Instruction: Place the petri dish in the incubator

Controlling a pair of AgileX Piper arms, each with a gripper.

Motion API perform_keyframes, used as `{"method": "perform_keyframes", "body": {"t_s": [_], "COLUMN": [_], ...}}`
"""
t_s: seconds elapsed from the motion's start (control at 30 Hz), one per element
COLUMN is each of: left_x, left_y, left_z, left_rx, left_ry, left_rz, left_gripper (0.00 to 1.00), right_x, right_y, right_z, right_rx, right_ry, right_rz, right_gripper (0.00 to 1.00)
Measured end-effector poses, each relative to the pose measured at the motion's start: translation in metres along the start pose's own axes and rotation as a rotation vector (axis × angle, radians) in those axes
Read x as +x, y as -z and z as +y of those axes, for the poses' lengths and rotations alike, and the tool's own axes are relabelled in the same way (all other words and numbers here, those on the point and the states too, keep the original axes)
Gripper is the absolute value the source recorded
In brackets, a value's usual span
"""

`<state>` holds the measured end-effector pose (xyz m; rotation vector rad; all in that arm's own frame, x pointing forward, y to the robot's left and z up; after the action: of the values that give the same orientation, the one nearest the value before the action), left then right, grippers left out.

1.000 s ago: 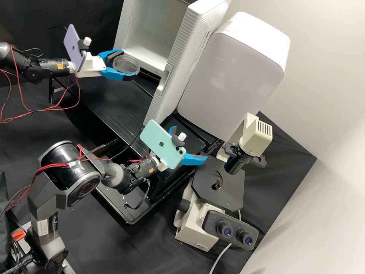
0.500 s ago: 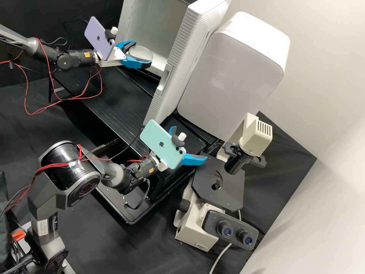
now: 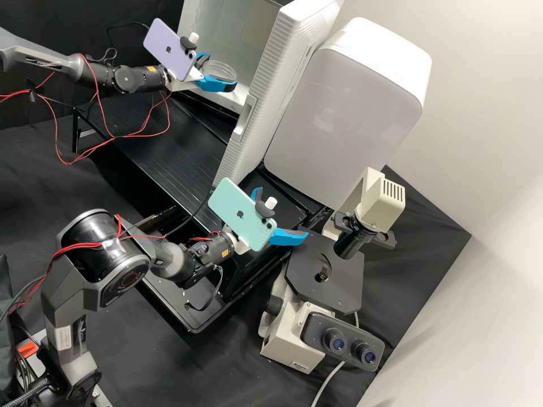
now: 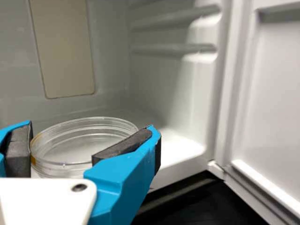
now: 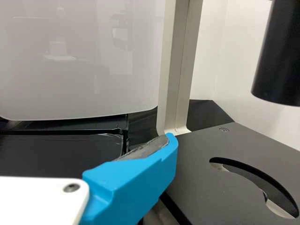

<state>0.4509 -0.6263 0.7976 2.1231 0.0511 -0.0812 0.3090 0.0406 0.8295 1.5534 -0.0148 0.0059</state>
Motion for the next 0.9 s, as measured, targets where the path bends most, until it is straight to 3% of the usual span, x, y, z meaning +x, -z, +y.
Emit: {"method": "perform_keyframes", "body": {"t_s": [0.23, 0.27, 0.43, 0.73, 0.9], "left_x": [0.022, 0.025, 0.039, 0.062, 0.072], "left_y": [-0.004, -0.004, -0.008, -0.015, -0.016], "left_z": [0.001, 0.000, 0.002, -0.012, -0.022], "left_rx": [0.015, 0.001, 0.029, -0.010, -0.012], "left_ry": [0.032, 0.038, 0.056, 0.075, 0.075], "left_rz": [0.052, 0.060, 0.076, 0.078, 0.078], "left_gripper": [0.00, 0.00, 0.00, 0.00, 0.00], "right_x": [0.000, 0.000, 0.000, 0.000, 0.000], "right_y": [0.000, 0.000, 0.000, 0.000, 0.000], "right_z": [0.000, 0.000, 0.000, 0.000, 0.000], "right_rx": [0.000, 0.000, 0.000, 0.000, 0.000], "right_ry": [0.000, 0.000, 0.000, 0.000, 0.000], "right_rz": [0.000, 0.000, 0.000, 0.000, 0.000], "right_gripper": [1.00, 1.00, 1.00, 1.00, 1.00]}}
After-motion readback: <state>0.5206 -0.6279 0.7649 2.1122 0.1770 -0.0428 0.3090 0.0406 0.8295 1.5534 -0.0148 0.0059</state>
